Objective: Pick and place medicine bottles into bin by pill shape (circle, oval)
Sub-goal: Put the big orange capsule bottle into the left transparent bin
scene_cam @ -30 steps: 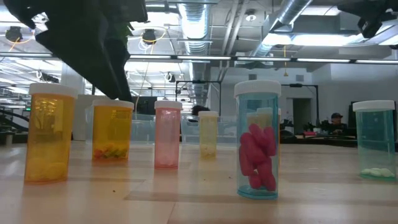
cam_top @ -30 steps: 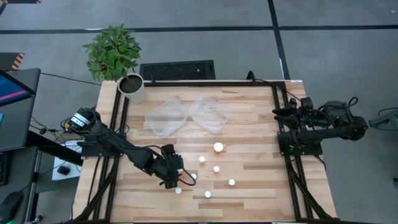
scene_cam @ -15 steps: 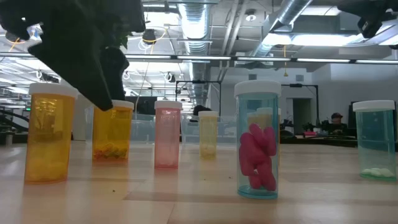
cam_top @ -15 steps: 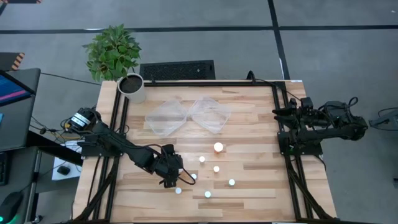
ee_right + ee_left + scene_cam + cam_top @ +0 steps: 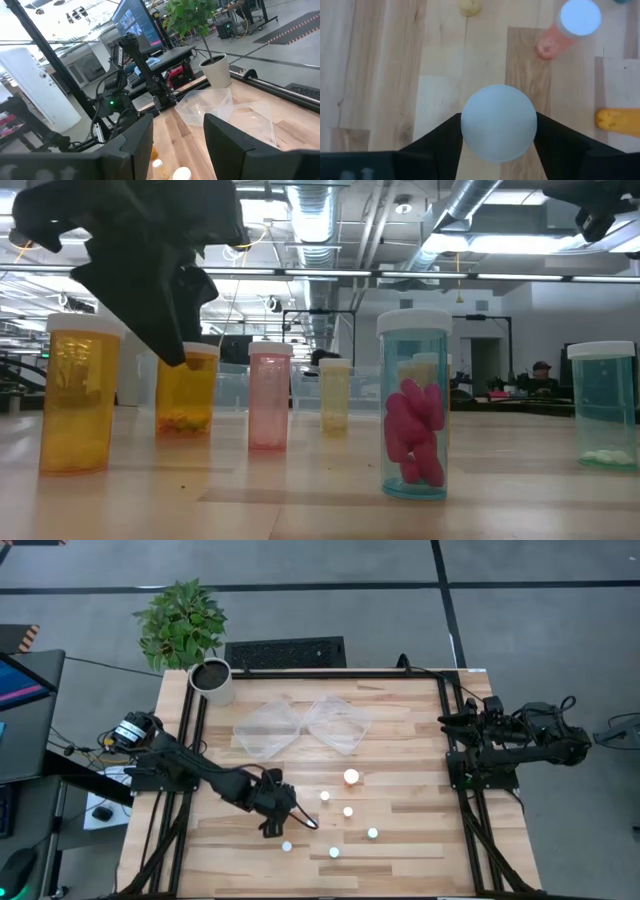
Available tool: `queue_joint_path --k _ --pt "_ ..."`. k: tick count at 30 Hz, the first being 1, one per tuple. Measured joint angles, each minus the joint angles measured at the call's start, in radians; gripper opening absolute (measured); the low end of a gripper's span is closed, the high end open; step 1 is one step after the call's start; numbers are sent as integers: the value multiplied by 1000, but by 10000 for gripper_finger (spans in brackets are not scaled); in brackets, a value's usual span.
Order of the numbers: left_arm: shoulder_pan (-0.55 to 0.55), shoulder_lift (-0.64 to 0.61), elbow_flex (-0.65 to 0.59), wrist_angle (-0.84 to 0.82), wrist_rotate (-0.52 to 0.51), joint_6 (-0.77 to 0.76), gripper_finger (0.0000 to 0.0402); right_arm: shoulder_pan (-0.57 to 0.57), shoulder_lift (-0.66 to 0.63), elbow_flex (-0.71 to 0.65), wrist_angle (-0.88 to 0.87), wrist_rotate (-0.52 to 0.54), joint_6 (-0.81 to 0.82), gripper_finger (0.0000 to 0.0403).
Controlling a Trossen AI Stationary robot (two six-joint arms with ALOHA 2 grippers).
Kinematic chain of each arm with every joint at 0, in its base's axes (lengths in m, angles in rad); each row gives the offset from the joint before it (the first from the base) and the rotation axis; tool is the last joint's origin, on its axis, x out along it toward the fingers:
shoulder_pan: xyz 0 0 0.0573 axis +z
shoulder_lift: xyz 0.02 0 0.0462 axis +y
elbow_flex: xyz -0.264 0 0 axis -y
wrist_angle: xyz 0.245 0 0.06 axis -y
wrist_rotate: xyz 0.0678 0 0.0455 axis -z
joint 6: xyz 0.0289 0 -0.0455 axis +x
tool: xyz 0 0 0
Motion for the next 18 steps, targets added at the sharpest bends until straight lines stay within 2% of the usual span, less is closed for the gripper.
queue_joint_path --k 11,18 --pt "13 -6 44 -19 -50 -112 204 0 0 0 0 0 1 184" --pt "68 -29 177 -153 -88 -221 206 0 0 0 -6 0 1 182"
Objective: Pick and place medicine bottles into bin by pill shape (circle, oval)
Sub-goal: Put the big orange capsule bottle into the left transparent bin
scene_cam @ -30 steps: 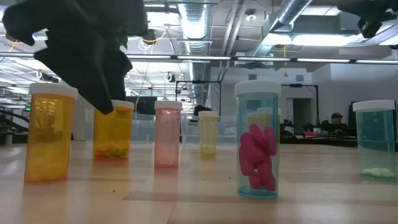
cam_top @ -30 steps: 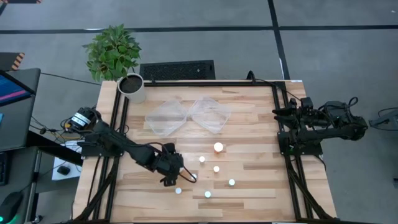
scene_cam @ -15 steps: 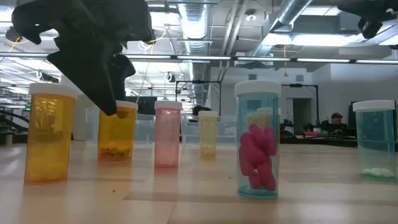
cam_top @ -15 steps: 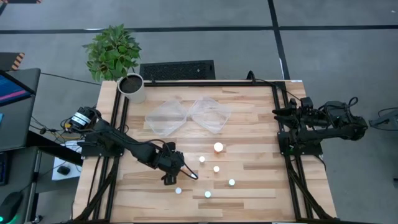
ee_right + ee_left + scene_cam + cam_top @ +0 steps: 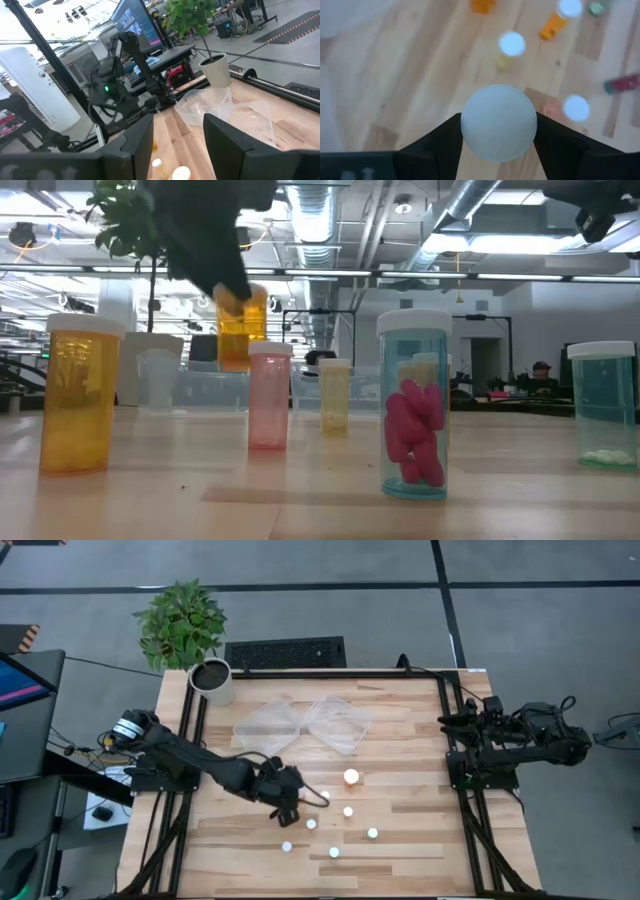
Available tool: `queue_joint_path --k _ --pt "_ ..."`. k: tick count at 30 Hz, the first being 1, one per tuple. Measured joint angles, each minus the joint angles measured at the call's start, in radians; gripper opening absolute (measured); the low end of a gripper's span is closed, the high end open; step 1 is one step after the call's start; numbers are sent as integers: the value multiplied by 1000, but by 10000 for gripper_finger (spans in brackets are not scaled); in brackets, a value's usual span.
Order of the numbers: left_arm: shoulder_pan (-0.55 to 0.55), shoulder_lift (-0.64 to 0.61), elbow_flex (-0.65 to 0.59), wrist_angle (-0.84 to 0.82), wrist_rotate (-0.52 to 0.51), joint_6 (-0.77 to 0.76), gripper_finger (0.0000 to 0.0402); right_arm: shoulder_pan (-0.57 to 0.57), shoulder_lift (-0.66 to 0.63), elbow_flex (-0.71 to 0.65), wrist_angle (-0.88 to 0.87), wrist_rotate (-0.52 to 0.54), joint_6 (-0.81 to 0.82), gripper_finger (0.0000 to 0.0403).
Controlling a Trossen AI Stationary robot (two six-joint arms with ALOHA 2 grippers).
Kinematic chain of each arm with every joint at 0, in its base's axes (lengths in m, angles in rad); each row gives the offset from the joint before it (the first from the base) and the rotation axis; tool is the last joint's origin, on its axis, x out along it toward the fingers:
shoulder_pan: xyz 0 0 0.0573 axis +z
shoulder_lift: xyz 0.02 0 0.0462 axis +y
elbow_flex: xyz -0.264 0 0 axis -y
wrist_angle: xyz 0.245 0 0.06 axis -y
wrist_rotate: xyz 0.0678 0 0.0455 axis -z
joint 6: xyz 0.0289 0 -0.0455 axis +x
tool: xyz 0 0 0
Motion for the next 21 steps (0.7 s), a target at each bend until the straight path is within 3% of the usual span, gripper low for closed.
queue_joint_path --k 12,17,21 --pt "189 -7 363 -434 -173 37 209 0 0 0 -25 0 2 182" --pt "329 -7 362 -463 -144 191 209 0 0 0 -23 0 3 178" --pt "453 -16 290 -439 -63 272 209 0 0 0 -24 0 32 178"
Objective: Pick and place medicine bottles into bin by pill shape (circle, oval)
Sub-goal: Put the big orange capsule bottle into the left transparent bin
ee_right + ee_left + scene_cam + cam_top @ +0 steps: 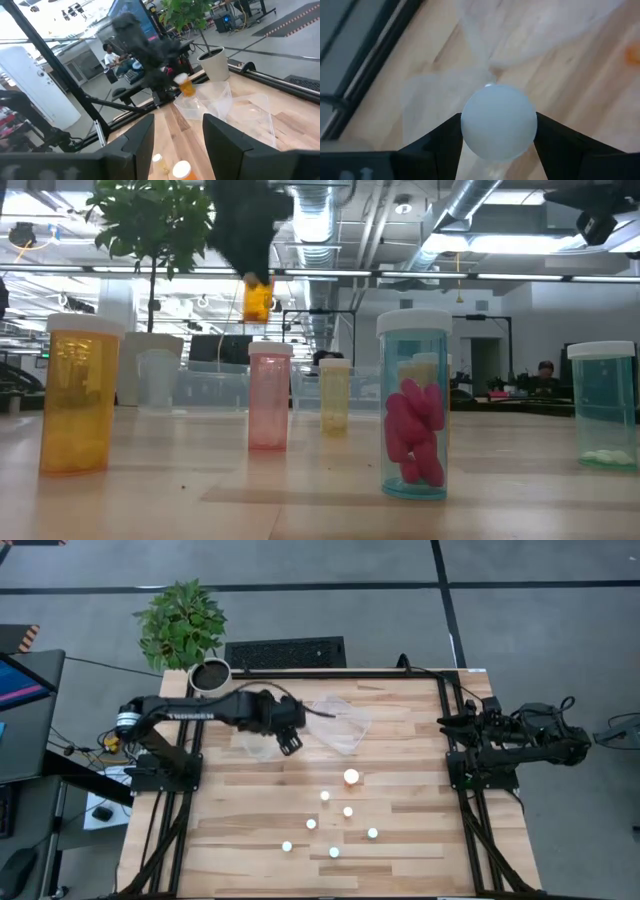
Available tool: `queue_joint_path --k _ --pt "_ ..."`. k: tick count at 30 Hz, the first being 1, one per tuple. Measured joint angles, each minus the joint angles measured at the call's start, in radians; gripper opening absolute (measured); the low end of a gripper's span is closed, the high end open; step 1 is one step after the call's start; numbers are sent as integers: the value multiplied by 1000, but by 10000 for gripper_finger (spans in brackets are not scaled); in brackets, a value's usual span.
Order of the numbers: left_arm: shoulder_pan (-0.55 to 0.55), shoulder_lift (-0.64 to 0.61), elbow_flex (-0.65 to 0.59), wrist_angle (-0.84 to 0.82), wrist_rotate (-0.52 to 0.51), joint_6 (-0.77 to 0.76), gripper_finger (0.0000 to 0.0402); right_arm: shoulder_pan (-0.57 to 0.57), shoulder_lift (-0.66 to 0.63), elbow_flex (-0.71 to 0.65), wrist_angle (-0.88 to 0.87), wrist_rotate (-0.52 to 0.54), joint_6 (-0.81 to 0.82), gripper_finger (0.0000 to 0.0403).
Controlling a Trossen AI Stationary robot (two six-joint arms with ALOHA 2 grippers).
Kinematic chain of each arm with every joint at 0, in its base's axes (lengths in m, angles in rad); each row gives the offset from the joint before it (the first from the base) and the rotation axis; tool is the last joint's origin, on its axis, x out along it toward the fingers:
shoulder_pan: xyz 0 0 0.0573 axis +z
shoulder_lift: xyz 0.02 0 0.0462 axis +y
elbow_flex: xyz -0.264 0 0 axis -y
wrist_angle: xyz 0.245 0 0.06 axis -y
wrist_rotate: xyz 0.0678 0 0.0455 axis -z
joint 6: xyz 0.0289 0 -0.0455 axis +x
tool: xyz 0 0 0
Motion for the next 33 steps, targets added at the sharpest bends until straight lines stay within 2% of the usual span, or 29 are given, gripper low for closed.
queue_joint_path --k 5,11,13,18,33 --pt "124 -53 -150 147 65 86 209 -1 0 0 2 4 1 179" --pt "242 -145 -338 357 90 104 209 -1 0 0 -1 28 3 176" --pt "266 -154 -380 377 107 111 209 -1 0 0 0 28 3 176" --pt "270 -152 -432 413 137 125 209 -1 0 0 -1 31 3 177" --pt "269 -152 -528 530 104 135 210 -2 0 0 0 35 3 173"
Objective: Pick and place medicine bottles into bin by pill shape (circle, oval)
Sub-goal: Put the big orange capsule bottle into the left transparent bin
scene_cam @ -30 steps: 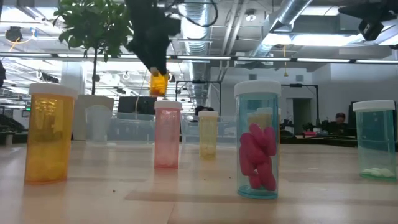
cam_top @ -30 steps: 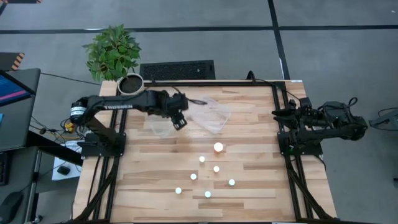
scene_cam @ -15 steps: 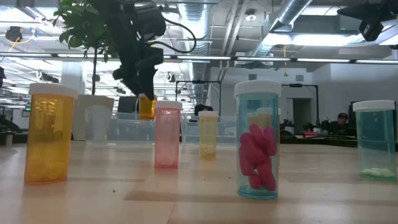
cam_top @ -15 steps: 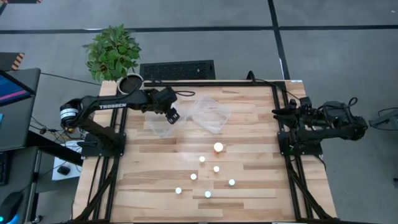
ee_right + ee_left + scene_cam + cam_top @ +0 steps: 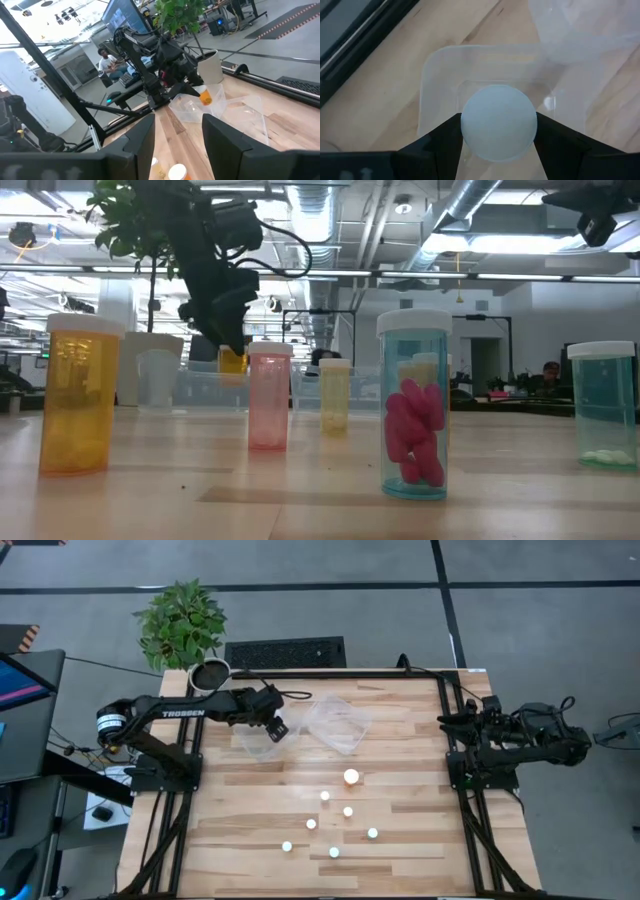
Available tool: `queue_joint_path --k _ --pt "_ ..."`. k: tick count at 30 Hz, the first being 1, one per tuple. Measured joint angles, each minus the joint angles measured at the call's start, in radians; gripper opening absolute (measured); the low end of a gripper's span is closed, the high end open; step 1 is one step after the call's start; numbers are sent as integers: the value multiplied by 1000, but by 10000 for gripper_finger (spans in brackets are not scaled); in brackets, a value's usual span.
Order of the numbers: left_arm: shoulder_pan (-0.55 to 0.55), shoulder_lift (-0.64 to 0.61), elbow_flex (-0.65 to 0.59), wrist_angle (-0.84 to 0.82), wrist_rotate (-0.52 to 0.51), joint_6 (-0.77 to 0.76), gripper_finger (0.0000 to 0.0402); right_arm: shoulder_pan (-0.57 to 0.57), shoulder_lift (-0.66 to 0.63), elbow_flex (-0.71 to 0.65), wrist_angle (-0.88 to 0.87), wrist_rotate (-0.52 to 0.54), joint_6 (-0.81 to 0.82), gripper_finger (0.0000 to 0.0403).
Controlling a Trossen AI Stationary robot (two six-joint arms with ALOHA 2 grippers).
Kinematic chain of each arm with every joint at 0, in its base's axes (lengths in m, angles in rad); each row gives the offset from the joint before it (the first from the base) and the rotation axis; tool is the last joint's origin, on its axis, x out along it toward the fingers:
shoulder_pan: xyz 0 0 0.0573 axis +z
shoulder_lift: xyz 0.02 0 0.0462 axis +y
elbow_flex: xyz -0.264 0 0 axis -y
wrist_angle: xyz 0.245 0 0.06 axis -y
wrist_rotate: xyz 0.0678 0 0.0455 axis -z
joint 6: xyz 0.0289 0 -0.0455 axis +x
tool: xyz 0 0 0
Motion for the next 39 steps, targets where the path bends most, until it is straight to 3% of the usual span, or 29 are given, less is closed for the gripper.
queue_joint_path --k 31,39 --pt "33 67 -50 106 -22 41 210 0 0 1 0 16 0 171" --pt "36 67 -50 136 -13 38 244 0 0 1 0 17 0 169"
